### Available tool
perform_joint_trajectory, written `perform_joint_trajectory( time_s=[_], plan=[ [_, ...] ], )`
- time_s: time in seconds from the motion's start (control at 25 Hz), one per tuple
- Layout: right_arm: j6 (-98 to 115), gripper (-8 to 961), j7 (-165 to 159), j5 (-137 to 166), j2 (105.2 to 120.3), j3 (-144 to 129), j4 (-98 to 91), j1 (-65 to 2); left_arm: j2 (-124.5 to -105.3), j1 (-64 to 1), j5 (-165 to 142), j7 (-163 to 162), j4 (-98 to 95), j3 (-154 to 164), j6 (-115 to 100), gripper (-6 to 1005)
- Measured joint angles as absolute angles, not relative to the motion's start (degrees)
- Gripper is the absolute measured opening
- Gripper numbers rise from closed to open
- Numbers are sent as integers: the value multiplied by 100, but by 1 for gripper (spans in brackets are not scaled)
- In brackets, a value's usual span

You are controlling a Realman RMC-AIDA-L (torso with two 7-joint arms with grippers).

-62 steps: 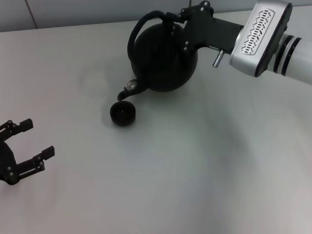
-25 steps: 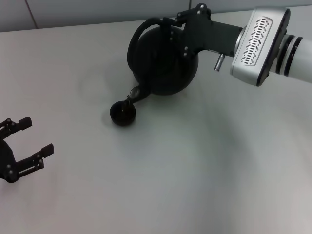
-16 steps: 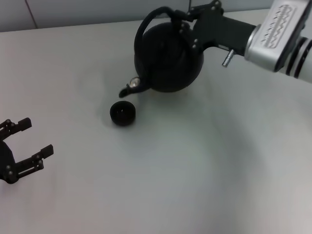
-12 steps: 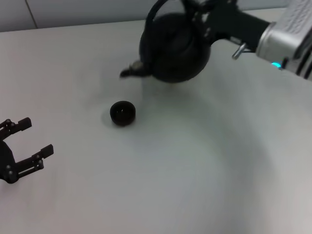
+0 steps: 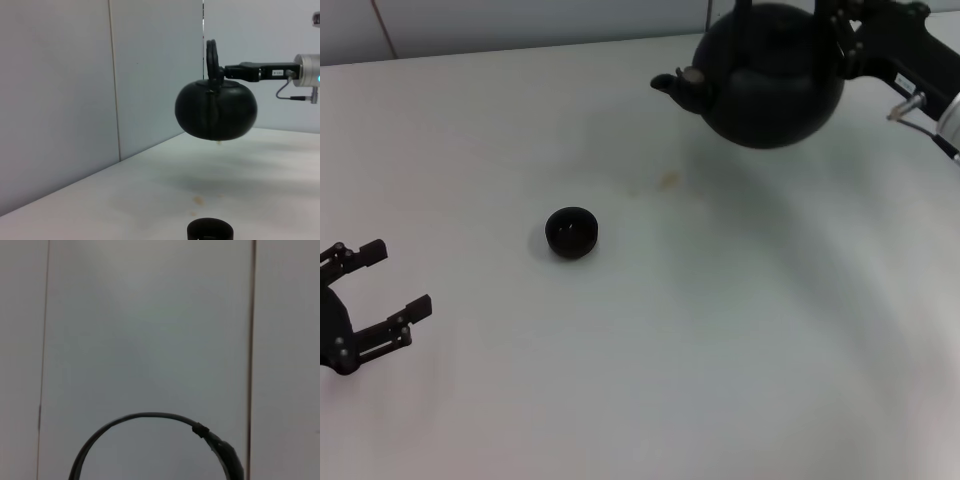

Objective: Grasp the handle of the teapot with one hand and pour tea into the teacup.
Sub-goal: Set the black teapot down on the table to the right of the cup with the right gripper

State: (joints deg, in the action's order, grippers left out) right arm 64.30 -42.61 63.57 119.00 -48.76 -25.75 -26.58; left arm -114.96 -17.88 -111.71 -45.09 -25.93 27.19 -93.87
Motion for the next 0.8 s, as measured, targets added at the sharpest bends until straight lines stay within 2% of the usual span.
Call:
perform_joint_trajectory(
  time_s=[0.8],
  plan=[
    [6201,73,-3714,6349,11906,-4860,-1604,-2730,-11563,-1806,-11176,-4509,-2593,2719,-9369,824]
  ],
)
